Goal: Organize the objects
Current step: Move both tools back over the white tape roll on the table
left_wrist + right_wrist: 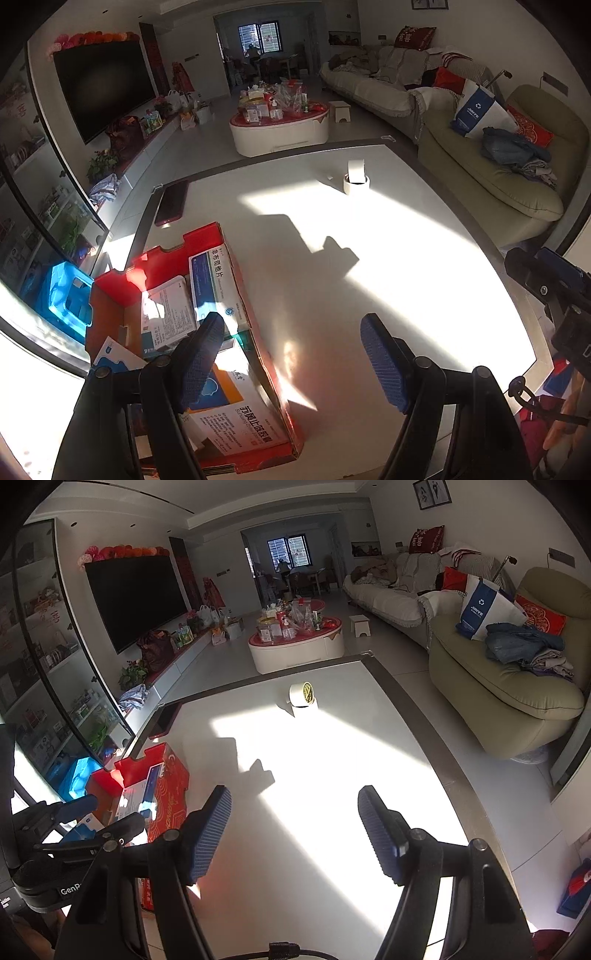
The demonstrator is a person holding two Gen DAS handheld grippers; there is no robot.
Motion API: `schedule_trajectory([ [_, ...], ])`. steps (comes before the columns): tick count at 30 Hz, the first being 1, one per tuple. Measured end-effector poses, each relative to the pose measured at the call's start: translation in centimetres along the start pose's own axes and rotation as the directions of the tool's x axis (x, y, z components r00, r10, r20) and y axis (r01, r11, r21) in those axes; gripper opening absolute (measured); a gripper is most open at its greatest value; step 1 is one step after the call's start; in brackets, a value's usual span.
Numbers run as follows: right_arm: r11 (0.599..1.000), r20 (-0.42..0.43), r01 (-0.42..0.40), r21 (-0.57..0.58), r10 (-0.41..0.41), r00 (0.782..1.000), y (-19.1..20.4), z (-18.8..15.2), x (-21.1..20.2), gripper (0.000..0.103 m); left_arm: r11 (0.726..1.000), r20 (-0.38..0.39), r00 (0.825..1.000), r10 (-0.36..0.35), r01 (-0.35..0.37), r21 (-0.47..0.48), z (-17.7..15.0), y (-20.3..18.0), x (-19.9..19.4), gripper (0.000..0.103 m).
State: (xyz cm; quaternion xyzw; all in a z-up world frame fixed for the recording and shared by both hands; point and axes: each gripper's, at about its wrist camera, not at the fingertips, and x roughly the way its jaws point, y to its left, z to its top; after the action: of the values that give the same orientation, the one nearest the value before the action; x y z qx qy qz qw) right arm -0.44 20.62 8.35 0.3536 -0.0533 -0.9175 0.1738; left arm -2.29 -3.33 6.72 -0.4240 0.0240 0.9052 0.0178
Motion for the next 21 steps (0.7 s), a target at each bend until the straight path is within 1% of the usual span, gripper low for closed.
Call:
schedule_trajectory([
  [3,0.999,0.004,0.029,0.018,-0.029,1.000,-2.0,0.4,0.3,0.072,1.000,-0.010,1.000,-0.017,0.017,0.011,1.9,-2.3,1.4,0.080],
  [7,0.998,0.007,0.052,0.048,-0.052,0.999,-4.4,1.0,0.8,0.074,0.999,-0.044,0.999,-0.032,0.032,0.003,5.3,-5.1,4.5,0.080],
  [8,0.997,0.006,0.054,0.057,-0.054,0.999,-4.8,1.1,1.0,0.074,0.999,-0.058,0.998,-0.030,0.030,0.010,6.1,-5.9,5.6,0.080],
  [10,0.996,-0.005,0.056,0.062,-0.056,0.998,-5.6,1.5,1.8,0.075,1.000,-0.071,0.997,0.003,0.000,0.031,7.5,-7.5,7.4,0.081],
  [11,0.997,-0.011,0.054,0.057,-0.054,0.998,-5.8,1.6,2.2,0.075,0.999,-0.079,0.997,0.007,-0.003,0.042,8.1,-8.3,8.2,0.081],
  [14,0.997,-0.026,0.061,0.040,-0.060,0.998,-6.7,2.3,3.8,0.076,0.998,-0.110,0.994,-0.013,0.020,0.060,9.8,-10.0,10.6,0.081],
  [18,0.997,-0.069,0.070,0.030,-0.068,0.995,-8.0,3.4,6.8,0.077,0.997,-0.164,0.985,-0.062,0.068,0.029,11.8,-10.5,13.8,0.081],
  [21,0.997,-0.085,0.080,0.023,-0.078,0.993,-8.9,4.1,8.6,0.077,0.999,-0.178,0.983,-0.041,0.045,0.018,13.6,-10.4,16.1,0.081],
])
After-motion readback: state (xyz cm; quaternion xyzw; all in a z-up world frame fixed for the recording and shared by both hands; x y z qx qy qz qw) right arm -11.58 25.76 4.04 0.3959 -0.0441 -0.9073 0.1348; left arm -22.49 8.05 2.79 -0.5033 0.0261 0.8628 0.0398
